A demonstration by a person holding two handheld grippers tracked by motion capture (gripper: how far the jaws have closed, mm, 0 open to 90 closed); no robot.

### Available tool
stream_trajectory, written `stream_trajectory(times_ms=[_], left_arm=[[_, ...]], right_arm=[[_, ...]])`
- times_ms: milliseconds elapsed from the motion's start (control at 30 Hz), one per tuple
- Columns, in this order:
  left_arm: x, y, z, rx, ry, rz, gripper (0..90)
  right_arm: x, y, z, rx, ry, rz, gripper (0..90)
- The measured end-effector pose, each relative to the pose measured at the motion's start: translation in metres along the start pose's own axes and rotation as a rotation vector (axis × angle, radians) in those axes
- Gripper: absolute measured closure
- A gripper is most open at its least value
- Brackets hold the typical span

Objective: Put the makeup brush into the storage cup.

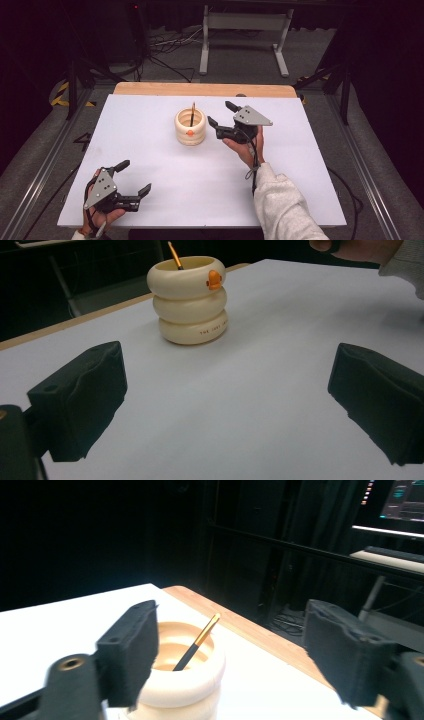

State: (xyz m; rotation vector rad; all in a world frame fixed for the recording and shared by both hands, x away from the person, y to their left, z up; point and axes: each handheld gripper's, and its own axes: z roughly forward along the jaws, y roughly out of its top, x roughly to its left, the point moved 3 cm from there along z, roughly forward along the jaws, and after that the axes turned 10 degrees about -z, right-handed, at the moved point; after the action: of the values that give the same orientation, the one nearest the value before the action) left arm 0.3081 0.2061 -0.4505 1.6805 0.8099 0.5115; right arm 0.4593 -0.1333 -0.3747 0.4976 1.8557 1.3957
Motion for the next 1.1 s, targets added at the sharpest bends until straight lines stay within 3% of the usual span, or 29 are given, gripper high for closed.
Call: stream_trajectory(times_ms=[433, 633, 800, 1100], left_arm=[[0.0, -0.001, 0.001, 0.004, 0.001, -0.001, 3.1], [0.0, -0.001, 0.001, 0.006, 0.001, 0.0, 3.1], [0.0, -0.001, 0.001, 0.008, 0.001, 0.002, 3.1], [-0.001, -0.001, 0.001, 0.013, 0.003, 0.01, 3.1]], right_arm=[[-0.003, 0.001, -0.013, 0.016, -0.034, -0.036, 12.1], [-0.005, 0.0, -0.019, 0.005, -0.047, -0.025, 4.5], [-0.004, 0.001, -0.023, 0.019, -0.055, -0.058, 4.4], [-0.003, 0.002, -0.029, 0.022, -0.061, -0.075, 4.4]])
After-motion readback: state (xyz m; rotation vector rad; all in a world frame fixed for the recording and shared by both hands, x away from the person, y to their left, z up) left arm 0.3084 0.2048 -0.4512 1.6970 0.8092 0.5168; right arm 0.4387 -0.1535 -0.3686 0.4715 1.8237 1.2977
